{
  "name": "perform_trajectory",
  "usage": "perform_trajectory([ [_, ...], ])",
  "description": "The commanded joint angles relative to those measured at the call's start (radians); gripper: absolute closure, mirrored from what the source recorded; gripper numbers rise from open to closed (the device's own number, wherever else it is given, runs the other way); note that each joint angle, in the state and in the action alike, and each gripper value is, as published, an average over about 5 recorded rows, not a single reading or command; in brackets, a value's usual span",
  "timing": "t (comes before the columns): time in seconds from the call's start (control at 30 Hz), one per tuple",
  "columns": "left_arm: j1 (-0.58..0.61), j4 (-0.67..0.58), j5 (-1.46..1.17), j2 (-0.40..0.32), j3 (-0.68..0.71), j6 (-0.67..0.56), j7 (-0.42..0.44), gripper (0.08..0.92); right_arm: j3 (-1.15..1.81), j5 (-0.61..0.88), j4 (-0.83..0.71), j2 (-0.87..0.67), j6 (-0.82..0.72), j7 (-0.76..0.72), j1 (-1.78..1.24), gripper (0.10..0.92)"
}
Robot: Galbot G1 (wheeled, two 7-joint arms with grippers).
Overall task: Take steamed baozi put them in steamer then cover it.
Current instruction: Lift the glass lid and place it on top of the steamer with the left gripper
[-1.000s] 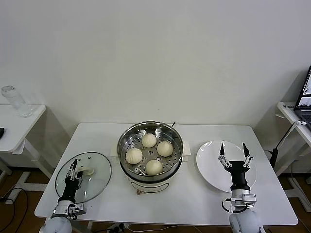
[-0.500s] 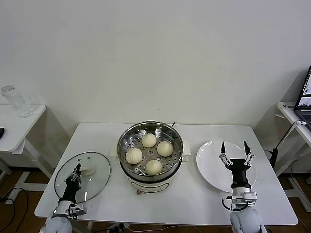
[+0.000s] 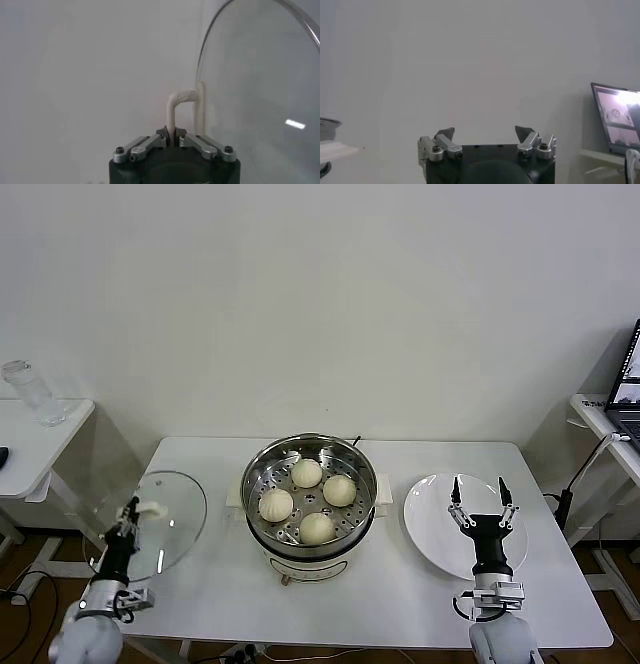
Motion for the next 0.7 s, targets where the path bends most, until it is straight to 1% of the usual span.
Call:
perform_trajectory([
  [0.03,0.014,-0.336,-0.044,0.053,-0.053,0.048,0.034,0.805,0.006,-0.004,-0.001,0.009,0.004,-0.001,-0.006,0.203],
  [0.27,-0.019,-0.502,0.017,0.023,0.061,0.098,0.057,0.805,0.018,-0.005,0.003,0.013,0.007,-0.002,-0.016,0.203],
  [0.43,-0.053,-0.577,0.011,0.029,0.251,0.184,0.116,0.805,0.029,-0.004,0.004,0.009,0.007,-0.003,-0.019,0.203],
  [0.57,-0.106,-0.576,-0.003,0.022,0.417,0.291,0.157,0.805,0.035,-0.004,0.003,0.011,0.006,-0.003,-0.021,0.203],
  [0.7,-0.181,-0.531,0.001,-0.014,0.565,0.381,0.193,0.805,0.036,-0.006,-0.003,0.013,0.006,-0.005,-0.024,0.203],
])
